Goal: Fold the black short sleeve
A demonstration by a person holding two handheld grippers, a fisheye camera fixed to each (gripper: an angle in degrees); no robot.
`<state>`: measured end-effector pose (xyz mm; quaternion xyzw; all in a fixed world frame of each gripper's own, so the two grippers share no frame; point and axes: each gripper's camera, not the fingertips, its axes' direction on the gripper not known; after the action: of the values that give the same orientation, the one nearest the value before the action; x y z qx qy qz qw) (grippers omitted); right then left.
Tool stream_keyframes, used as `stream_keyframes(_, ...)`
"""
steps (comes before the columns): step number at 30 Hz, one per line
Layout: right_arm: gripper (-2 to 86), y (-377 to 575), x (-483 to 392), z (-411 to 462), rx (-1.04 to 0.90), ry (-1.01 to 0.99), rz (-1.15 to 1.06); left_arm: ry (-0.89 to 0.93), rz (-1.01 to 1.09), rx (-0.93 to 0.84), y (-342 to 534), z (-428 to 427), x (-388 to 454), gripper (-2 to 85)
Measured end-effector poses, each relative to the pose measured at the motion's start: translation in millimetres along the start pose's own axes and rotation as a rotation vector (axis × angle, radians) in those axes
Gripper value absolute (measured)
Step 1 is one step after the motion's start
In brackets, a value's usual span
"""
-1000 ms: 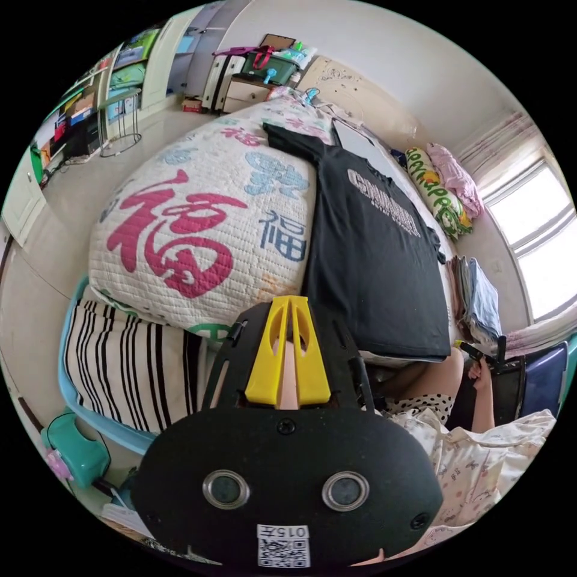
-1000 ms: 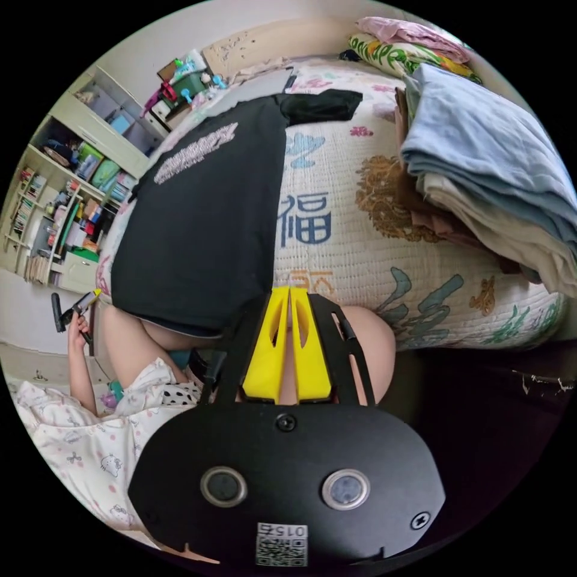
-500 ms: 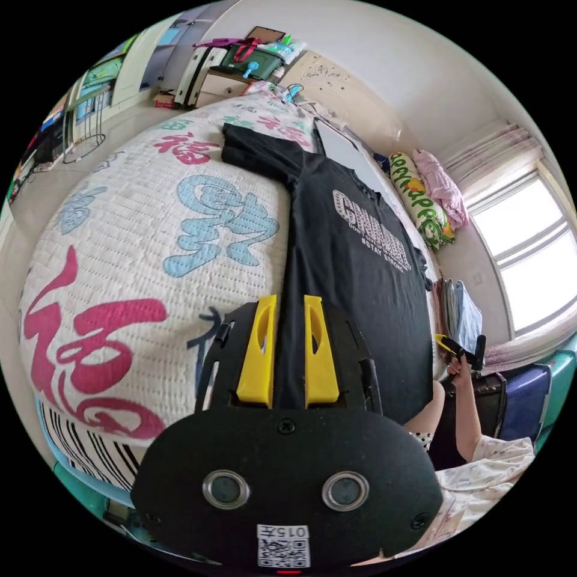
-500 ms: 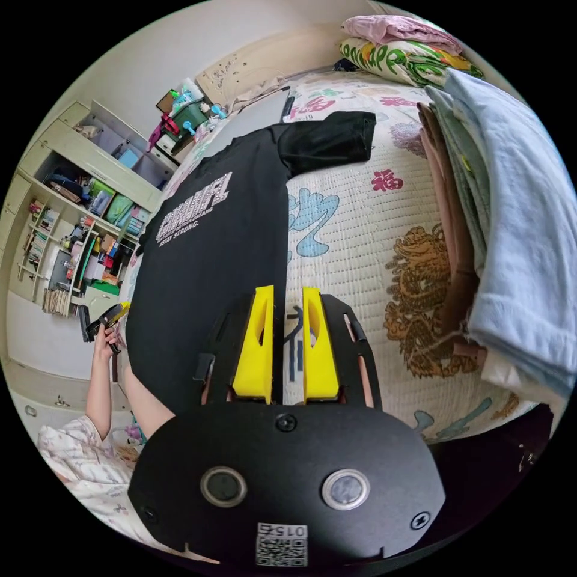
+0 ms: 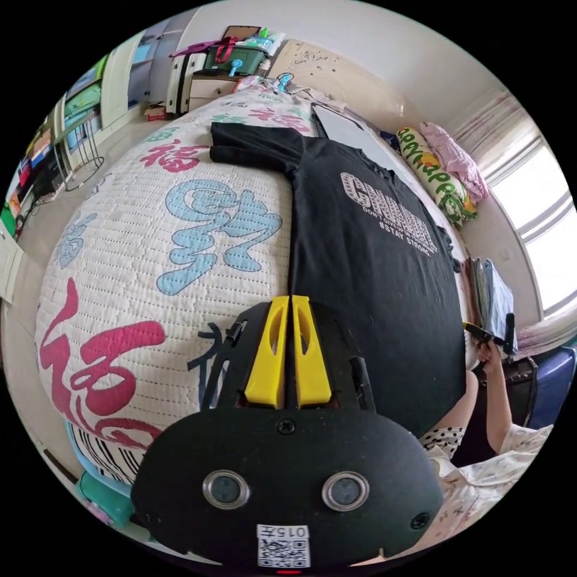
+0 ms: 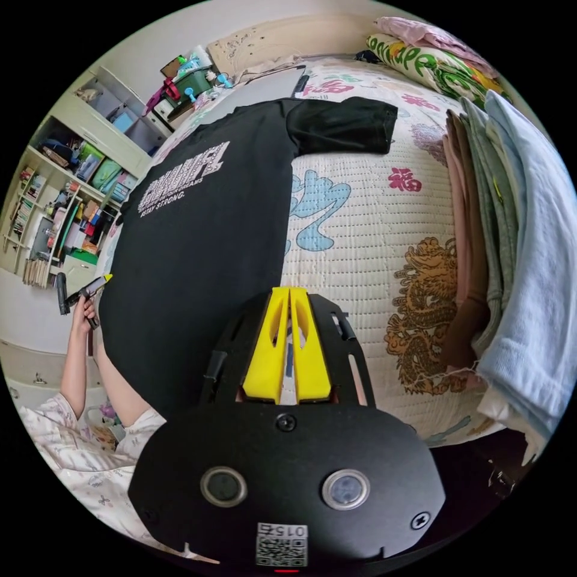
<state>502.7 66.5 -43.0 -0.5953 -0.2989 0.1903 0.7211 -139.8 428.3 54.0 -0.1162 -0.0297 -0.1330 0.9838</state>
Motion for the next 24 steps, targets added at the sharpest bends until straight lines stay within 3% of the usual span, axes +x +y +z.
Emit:
stream_keyframes(3,1.1,-1.1,4.5,-8.6,0.026,-0.005,0.017,-0.072,0.035,-0.014,-1.1,7.5,19.2,-0.5)
stream_keyframes(7,7.0,-2.8,13.1,-18.7,0.057,-0.112,0.02,-0.044,0.014,-0.031,-3.4,17.3,17.2,-0.4)
stream_keyframes(12,6.9,-4.5,28.6,-30.3,0.082,-0.187,0.058,-0.047,0.005,-0.024,-3.4,22.4,22.6,-0.4)
stream_keyframes(15,7.3,-2.1,49.4,-40.1,0.133,-0.304,0.135,-0.063,0.001,-0.011,-1.9,27.2,28.4,-0.4)
stream_keyframes(19,8.4,5.8,88.4,-39.7,0.209,-0.618,0.277,-0.07,-0.018,0.009,-1.1,31.0,33.8,-0.3)
stream_keyframes(24,7.5,-2.0,72.2,-41.0,0.149,-0.412,0.208,-0.093,0.004,-0.012,-11.0,36.8,41.8,-0.1)
